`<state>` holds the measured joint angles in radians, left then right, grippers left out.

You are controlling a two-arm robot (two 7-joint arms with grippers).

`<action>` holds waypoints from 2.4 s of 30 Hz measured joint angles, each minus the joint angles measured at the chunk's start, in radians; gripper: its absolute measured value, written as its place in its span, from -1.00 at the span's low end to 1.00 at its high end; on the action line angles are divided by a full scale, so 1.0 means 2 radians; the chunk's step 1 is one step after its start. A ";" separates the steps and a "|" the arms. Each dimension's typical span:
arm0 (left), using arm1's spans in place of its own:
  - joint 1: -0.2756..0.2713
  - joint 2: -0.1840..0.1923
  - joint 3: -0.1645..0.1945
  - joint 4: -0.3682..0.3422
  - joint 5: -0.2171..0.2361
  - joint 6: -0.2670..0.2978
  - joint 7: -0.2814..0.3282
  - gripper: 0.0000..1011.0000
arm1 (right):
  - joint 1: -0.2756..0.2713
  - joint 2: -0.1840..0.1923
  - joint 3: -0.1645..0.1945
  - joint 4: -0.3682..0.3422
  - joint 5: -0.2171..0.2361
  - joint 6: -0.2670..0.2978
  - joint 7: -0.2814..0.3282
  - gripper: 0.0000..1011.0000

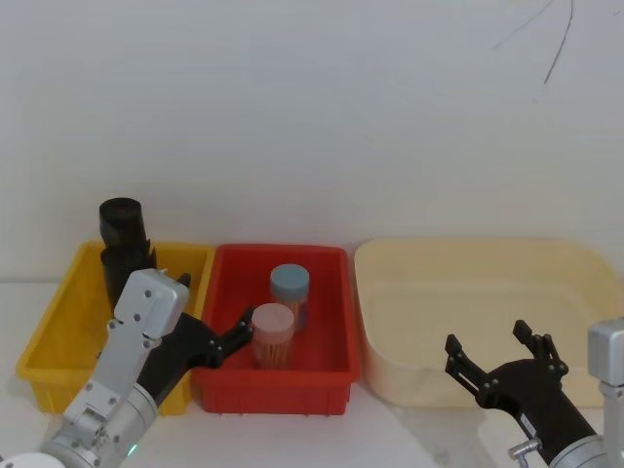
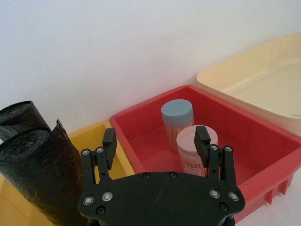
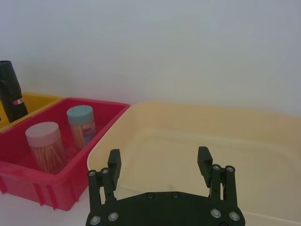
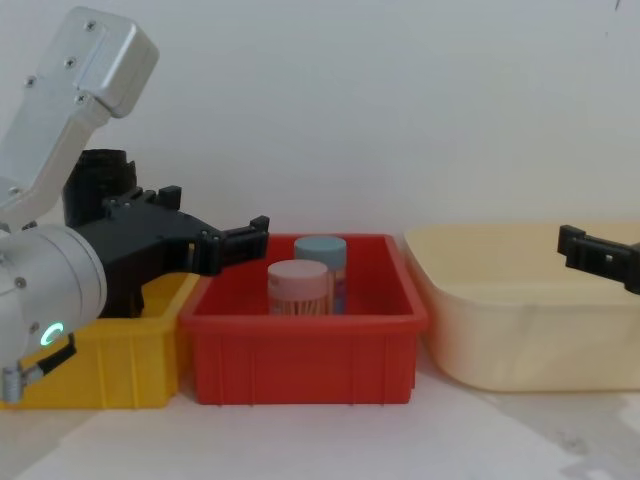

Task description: Pick up the garbage bag with the one hand and transfer it to the other hand.

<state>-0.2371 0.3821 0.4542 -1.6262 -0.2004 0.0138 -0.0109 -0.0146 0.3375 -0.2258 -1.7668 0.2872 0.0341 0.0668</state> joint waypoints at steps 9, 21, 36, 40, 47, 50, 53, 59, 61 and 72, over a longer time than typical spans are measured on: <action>0.000 0.000 0.000 0.000 0.000 0.000 0.000 0.98 | 0.000 0.000 0.000 0.000 0.000 0.000 0.000 0.99; 0.000 0.000 0.000 0.000 0.000 0.000 0.000 0.98 | 0.000 0.000 0.000 0.000 0.000 0.000 0.000 0.99; 0.000 0.000 0.000 0.000 0.000 0.000 0.000 0.98 | 0.000 0.000 0.000 0.000 0.000 0.000 0.000 0.99; -0.004 -0.002 0.000 0.000 0.000 0.004 -0.002 0.98 | 0.001 0.000 0.000 0.000 0.001 0.001 0.003 0.99; -0.021 -0.002 0.000 -0.016 -0.001 0.028 -0.016 0.98 | 0.010 -0.004 0.000 -0.011 0.011 0.011 0.014 0.99; -0.030 0.001 -0.004 -0.030 -0.004 0.043 -0.023 0.98 | 0.016 -0.007 -0.001 -0.016 0.015 0.017 0.018 0.99; -0.036 0.006 -0.010 -0.047 -0.010 0.059 -0.031 0.98 | 0.028 -0.014 -0.006 -0.024 0.021 0.026 0.023 0.99; -0.040 0.027 -0.035 -0.086 -0.025 0.088 -0.048 0.98 | 0.061 -0.034 -0.026 -0.033 0.025 0.045 0.032 0.99; -0.035 0.038 -0.048 -0.100 -0.033 0.097 -0.056 0.98 | 0.076 -0.043 -0.037 -0.034 0.025 0.052 0.035 0.99; 0.025 0.094 -0.143 -0.148 -0.079 0.116 -0.091 0.98 | 0.150 -0.089 -0.097 -0.004 0.005 0.093 0.044 0.99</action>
<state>-0.1873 0.5707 0.1692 -1.9218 -0.3580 0.2465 -0.1930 0.2844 0.1592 -0.4196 -1.7756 0.2971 0.2201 0.1548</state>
